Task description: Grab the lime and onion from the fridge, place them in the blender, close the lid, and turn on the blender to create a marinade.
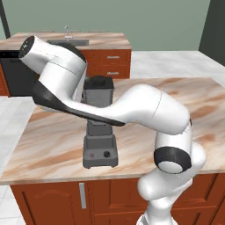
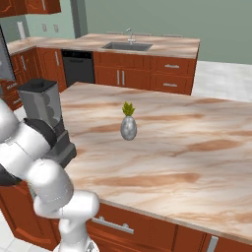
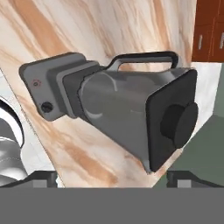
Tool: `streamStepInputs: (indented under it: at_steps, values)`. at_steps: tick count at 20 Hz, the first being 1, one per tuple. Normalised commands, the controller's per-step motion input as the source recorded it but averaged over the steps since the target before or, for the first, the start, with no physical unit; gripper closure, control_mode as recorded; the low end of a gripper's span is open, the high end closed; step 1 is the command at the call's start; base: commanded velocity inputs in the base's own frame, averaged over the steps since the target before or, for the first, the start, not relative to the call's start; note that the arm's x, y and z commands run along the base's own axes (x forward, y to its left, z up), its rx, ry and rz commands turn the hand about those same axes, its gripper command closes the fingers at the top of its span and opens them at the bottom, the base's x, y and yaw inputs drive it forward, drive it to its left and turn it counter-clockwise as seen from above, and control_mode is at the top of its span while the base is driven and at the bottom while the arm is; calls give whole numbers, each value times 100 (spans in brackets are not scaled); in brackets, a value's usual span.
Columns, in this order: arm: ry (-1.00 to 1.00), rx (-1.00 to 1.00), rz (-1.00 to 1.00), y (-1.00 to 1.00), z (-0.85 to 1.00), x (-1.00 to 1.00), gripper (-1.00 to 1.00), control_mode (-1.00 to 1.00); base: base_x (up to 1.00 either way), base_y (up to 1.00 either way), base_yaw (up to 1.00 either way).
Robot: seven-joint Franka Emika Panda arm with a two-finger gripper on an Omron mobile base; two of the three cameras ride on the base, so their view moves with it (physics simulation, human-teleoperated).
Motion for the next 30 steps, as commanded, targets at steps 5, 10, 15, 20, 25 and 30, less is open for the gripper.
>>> streamStepInputs:
  at_steps: [5, 10, 15, 20, 25, 30]
  values:
    - [-23, 0, 0, -20, -58, -46, -100, -100, 0, 0, 0]
    - [-25, 3, -7, -2, -53, -49, -100, -100, 0, 0, 0]
    - [-22, 20, -20, -14, -33, -31, -100, -100, 0, 0, 0]
    - [-13, 28, -37, -3, -17, -8, -100, -100, 0, 0, 0]
    - [1, 21, -44, 0, -6, 0, -100, -100, 0, 0, 0]
    - [6, 19, -41, 2, -20, 0, -100, -100, 0, 0, 0]
